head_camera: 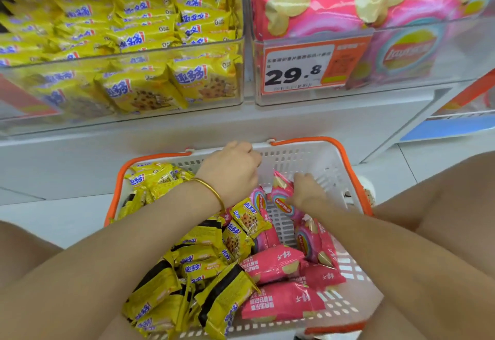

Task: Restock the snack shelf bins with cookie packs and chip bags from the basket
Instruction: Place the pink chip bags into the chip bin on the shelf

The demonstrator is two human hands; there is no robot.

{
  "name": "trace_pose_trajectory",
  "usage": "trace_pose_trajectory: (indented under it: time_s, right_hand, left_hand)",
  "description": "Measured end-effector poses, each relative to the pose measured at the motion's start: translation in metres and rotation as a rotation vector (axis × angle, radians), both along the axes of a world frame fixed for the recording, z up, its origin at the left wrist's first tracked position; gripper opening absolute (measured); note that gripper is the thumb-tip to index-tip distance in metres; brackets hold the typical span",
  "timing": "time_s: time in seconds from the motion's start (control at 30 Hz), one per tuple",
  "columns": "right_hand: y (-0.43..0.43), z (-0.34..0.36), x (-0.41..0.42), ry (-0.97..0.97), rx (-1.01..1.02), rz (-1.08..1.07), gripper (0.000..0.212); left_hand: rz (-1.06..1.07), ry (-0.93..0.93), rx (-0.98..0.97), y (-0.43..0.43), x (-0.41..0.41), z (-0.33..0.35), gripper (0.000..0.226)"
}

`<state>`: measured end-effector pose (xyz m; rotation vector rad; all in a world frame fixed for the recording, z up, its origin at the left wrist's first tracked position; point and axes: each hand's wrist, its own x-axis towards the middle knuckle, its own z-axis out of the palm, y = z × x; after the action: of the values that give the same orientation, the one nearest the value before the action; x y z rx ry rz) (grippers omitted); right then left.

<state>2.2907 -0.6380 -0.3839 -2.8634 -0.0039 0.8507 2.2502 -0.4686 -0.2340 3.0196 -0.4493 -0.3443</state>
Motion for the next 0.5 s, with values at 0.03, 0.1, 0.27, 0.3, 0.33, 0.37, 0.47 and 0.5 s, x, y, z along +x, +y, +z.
trace_pose_trajectory:
  time_s: [0.03, 0.1, 0.27, 0.3, 0.33, 0.37, 0.47, 0.5]
  right_hand:
    - [0.002, 0.015, 0.005, 0.004, 0.012, 0.058, 0.047]
    - [0.004, 0.056, 0.016, 0.021, 0.025, 0.184, 0.046]
    - [-0.019, 0.176, 0.022, 0.046, 0.17, 0.356, 0.031]
    - [-0.029, 0.2, 0.019, 0.041, 0.224, 0.368, 0.028]
    - [-0.04, 0.224, 0.015, 0.03, 0.298, 0.361, 0.026]
    - [-0.053, 0.247, 0.011, 0.019, 0.391, 0.327, 0.024]
    - [-0.098, 0.307, 0.003, -0.147, 0.598, 0.188, 0.022]
    - [-0.115, 0.323, 0.003, -0.244, 0.646, 0.152, 0.022]
  left_hand:
    - [0.002, -0.016, -0.03, -0.001, 0.0, 0.002, 0.029]
    - [-0.028, -0.117, -0.113, -0.004, 0.0, 0.011, 0.029]
    - [-0.175, -0.477, -0.274, -0.014, -0.006, 0.054, 0.033]
    - [-0.199, -0.539, -0.296, -0.019, -0.005, 0.067, 0.031]
    - [-0.215, -0.607, -0.324, -0.025, -0.004, 0.081, 0.029]
    - [-0.222, -0.67, -0.36, -0.032, -0.001, 0.094, 0.028]
    - [-0.196, -0.831, -0.463, -0.057, 0.016, 0.134, 0.029]
    - [-0.181, -0.865, -0.481, -0.066, 0.024, 0.147, 0.032]
